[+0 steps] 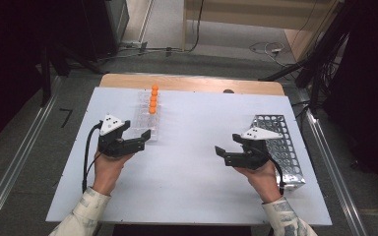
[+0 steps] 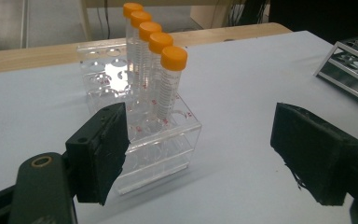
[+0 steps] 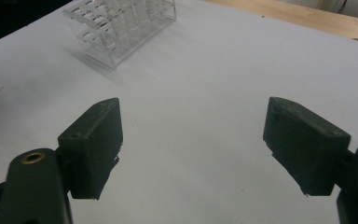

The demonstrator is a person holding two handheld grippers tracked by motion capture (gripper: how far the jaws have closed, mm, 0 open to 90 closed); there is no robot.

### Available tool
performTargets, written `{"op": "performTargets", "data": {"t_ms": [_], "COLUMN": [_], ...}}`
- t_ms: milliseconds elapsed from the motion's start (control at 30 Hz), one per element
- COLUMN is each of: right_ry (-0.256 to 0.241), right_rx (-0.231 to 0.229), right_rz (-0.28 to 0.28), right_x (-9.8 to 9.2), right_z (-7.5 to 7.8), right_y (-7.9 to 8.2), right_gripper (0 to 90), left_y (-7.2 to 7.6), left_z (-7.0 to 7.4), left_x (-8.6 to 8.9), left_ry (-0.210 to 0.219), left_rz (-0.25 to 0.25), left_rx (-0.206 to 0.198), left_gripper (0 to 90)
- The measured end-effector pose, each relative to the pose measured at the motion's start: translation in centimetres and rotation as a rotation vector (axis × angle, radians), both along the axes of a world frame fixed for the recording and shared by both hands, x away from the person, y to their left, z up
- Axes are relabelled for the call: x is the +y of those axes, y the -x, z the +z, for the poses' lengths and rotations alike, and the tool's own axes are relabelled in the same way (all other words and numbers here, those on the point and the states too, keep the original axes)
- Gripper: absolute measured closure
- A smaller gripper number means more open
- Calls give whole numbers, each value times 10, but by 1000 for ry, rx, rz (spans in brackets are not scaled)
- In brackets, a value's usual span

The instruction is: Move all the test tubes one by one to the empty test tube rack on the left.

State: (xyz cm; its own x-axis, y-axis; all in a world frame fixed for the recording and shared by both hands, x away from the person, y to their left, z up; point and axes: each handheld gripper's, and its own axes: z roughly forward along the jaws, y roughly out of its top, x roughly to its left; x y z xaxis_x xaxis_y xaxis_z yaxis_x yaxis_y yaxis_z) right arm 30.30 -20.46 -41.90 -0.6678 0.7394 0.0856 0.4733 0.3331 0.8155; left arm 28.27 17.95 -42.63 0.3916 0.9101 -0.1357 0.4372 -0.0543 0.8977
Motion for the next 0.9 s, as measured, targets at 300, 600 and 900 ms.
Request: {"op": "performTargets", "data": {"t_ms": [300,600,900], "right_ry": [-1,-8,-10], "right_rx": [-7,-10,-8], "right_rz": [-14,-33,-50], "right_x": [-15,-27,-37], "right_z": [0,1,1], "right_y": [5,10,13], "right_gripper": [182,182,182], "left_y": [9,17,25], "left_z": [-6,-9,-13], "left_x": [-1,1,10], "left_ry": [-6,-5,-5], "left_rz": [16,26,53], "left_rx": [-3,-9,-12], "left_gripper": [194,187,187]}}
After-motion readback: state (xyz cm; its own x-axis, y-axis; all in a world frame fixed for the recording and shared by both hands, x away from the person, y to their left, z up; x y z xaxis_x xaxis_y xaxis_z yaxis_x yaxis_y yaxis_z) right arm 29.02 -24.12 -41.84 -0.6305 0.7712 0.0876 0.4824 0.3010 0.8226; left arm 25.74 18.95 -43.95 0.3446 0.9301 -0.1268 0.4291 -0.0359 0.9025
